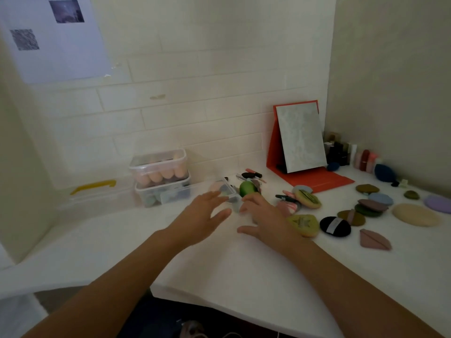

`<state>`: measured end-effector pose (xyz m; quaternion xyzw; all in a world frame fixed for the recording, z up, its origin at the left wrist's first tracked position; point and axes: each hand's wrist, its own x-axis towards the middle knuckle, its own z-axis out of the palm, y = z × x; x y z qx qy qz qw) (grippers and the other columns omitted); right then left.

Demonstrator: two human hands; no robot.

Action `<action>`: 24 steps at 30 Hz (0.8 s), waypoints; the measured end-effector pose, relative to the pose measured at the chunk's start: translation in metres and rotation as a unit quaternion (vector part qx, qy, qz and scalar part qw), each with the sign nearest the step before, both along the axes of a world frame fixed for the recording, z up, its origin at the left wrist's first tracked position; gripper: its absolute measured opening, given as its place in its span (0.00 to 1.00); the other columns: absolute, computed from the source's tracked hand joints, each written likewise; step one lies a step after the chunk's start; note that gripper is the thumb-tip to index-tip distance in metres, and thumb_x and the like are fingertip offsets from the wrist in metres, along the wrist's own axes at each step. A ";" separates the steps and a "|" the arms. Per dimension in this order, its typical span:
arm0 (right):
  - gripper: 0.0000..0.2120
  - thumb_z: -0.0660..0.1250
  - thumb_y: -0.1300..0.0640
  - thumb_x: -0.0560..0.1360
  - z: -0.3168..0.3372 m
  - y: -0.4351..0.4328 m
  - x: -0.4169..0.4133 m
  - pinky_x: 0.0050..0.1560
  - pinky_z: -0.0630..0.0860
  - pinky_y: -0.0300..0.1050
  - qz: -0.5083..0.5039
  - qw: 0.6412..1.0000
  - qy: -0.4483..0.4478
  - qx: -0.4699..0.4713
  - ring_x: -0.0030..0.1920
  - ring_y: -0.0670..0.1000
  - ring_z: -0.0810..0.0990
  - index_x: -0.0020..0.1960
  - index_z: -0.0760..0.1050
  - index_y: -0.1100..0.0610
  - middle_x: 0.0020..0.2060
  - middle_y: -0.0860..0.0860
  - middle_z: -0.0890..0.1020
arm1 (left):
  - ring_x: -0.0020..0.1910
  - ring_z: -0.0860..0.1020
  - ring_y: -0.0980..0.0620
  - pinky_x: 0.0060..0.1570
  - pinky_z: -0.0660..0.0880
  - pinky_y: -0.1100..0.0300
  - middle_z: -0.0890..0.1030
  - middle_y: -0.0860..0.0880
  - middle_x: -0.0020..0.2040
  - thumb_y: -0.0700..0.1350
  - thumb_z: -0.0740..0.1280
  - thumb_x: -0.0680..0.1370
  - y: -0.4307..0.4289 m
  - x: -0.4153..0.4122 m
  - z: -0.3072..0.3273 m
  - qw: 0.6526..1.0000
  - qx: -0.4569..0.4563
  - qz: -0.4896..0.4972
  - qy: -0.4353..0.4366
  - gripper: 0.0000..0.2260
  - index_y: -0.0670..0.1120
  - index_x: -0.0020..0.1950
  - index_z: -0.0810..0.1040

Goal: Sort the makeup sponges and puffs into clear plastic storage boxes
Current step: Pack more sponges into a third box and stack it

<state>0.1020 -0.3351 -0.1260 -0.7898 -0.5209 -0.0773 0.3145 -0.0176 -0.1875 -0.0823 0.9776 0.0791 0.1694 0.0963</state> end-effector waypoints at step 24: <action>0.21 0.60 0.62 0.75 0.039 -0.150 0.249 0.53 0.71 0.52 -0.464 0.878 0.087 -0.079 0.55 0.61 0.72 0.67 0.63 0.66 0.59 0.64 0.72 | 0.52 0.71 0.52 0.53 0.66 0.61 0.77 0.48 0.52 0.54 0.56 0.78 -0.015 0.091 -0.021 0.995 -0.094 -0.024 0.011 0.18 0.45 0.54 0.79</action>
